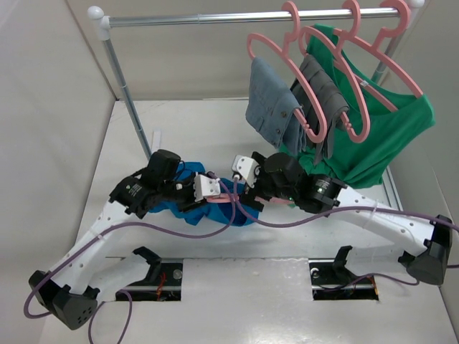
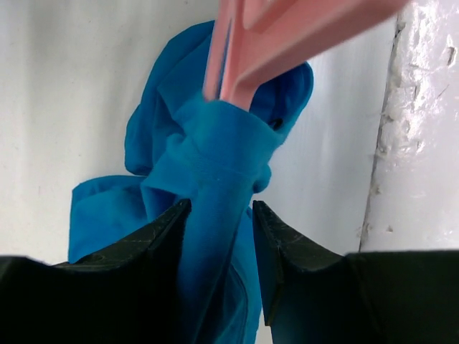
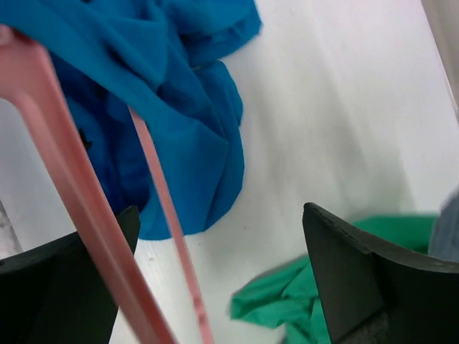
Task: Place the t-shirt on the hanger
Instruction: Place tshirt on hanger
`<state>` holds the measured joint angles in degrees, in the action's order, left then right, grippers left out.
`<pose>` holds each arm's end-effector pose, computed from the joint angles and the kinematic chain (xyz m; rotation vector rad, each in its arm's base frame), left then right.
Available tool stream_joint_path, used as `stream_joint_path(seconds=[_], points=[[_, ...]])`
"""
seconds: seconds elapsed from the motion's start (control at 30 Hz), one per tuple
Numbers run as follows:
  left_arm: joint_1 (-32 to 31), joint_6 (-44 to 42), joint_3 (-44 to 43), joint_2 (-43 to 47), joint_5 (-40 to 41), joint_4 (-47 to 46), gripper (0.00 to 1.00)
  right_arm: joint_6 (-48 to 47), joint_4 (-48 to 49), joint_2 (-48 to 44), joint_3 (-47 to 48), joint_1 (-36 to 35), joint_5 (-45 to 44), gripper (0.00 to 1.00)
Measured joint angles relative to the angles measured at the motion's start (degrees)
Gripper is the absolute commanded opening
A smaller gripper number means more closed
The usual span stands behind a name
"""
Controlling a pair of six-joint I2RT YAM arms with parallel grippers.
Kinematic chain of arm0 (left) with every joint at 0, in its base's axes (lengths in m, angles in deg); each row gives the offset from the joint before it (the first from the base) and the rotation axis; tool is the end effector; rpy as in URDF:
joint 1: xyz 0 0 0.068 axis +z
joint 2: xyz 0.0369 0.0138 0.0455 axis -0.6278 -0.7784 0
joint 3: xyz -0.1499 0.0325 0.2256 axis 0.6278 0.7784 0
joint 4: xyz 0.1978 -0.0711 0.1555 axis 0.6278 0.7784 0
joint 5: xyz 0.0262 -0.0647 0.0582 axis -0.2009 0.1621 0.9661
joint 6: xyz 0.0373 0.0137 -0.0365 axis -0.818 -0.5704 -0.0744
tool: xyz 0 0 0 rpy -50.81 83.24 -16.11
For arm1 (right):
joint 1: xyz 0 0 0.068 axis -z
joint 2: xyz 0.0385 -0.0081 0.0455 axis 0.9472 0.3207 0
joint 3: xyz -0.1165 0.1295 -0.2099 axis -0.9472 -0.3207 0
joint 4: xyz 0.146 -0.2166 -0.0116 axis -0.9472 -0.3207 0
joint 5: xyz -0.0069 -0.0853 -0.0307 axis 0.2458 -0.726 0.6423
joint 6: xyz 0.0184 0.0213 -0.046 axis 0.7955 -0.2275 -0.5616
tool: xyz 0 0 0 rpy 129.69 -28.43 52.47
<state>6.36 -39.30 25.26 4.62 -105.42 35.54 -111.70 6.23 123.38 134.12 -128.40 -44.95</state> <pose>0.1451 -0.1150 0.3342 1.6357 1.4773 -0.4875 0.1501 0.2297 0.3384 -1.4124 1.6352 0.2803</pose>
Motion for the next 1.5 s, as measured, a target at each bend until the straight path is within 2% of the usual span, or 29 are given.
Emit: stream_joint_path(seconds=[0.4,0.47,0.53,0.77,0.9,1.07,1.33,1.5], points=[[1.7,6.0,4.5,1.5,2.1,-3.3,0.00,23.6,0.4,-16.8,-6.2,-0.7,-20.2,1.00],[1.9,7.4,4.8,1.6,2.4,-3.8,0.00,29.1,0.6,-19.1,-9.2,-0.9,-23.5,0.95],[2.2,8.9,5.0,1.8,2.7,-4.5,0.00,32.3,0.8,-19.9,-11.5,-1.3,-24.5,0.90],[2.6,12.1,5.4,2.4,4.2,-6.4,0.00,39.6,1.4,-11.6,-14.0,-5.9,-25.7,0.90],[2.7,12.4,5.7,3.3,5.3,-6.5,0.00,41.7,3.3,-13.4,-17.2,-6.8,-25.9,0.92],[2.7,10.7,7.8,5.9,5.4,-6.4,0.00,39.5,9.1,-18.1,-22.2,-6.7,-23.9,0.95],[2.7,10.3,9.2,5.7,5.2,-7.0,0.00,29.8,15.8,-12.2,-20.7,-6.7,-17.1,0.99],[2.7,9.9,9.2,5.7,4.8,-7.0,0.00,12.9,17.8,-4.4,-16.3,-6.7,-11.6,0.99]])
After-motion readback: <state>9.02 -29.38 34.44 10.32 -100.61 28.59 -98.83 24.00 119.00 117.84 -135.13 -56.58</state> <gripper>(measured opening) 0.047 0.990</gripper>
